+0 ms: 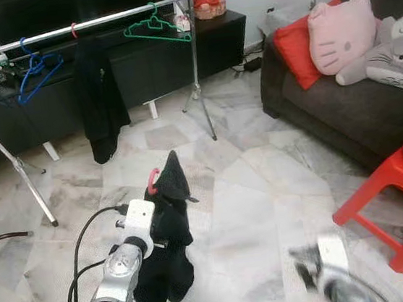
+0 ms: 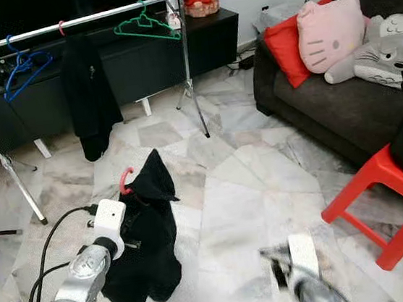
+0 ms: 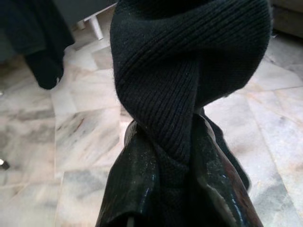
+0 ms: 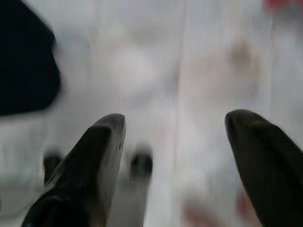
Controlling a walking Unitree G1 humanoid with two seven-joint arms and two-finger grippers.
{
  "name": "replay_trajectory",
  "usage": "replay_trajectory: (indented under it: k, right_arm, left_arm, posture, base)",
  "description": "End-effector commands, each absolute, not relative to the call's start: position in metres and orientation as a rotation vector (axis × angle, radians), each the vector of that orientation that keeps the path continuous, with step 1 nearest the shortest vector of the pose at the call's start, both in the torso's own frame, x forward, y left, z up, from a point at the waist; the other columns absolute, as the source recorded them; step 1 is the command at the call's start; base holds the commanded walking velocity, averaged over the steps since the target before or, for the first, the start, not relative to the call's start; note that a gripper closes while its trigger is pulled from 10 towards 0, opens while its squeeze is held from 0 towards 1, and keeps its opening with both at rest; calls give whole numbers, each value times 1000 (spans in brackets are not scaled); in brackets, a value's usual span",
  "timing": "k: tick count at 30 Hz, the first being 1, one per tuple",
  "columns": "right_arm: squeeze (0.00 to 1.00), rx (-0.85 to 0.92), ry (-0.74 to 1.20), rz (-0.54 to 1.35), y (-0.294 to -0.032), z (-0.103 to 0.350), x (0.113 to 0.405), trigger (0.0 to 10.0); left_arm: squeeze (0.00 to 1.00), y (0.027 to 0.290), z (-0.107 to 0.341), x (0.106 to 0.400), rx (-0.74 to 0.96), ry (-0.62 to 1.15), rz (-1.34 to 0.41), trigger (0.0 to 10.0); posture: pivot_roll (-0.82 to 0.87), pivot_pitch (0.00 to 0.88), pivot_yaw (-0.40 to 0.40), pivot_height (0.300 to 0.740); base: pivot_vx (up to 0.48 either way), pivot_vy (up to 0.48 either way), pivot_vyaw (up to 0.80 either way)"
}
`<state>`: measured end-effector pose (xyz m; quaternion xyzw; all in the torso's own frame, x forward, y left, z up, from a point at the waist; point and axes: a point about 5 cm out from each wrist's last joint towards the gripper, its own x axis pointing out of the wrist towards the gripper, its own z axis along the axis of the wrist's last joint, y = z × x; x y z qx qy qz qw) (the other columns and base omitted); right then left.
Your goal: Hang hanger
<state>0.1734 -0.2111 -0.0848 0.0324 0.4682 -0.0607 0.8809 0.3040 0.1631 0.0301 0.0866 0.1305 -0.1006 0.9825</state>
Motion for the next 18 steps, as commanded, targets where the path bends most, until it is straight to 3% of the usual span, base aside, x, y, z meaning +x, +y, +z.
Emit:
replay_trajectory:
  k: [1,11,18]
  right_arm:
    - [0,49,994,-154,-210,-87,170,10000]
    - [0,37,1045,-135,-200,-93,160,10000]
    - [0,14,1056,-102,-191,-94,161,10000]
  left_arm:
    - [0,164,34,305,150,225,-183,10000]
    - [0,172,37,310,140,229,-145,10000]
    - [0,176,34,309,135,245,-142,10000]
  posture:
    - [-80,0,-5,727]
    - [-105,0,24,727]
    - [-114,0,33,727]
  base:
    - [0,0,0]
    - [261,0,0]
    - [462,0,0]
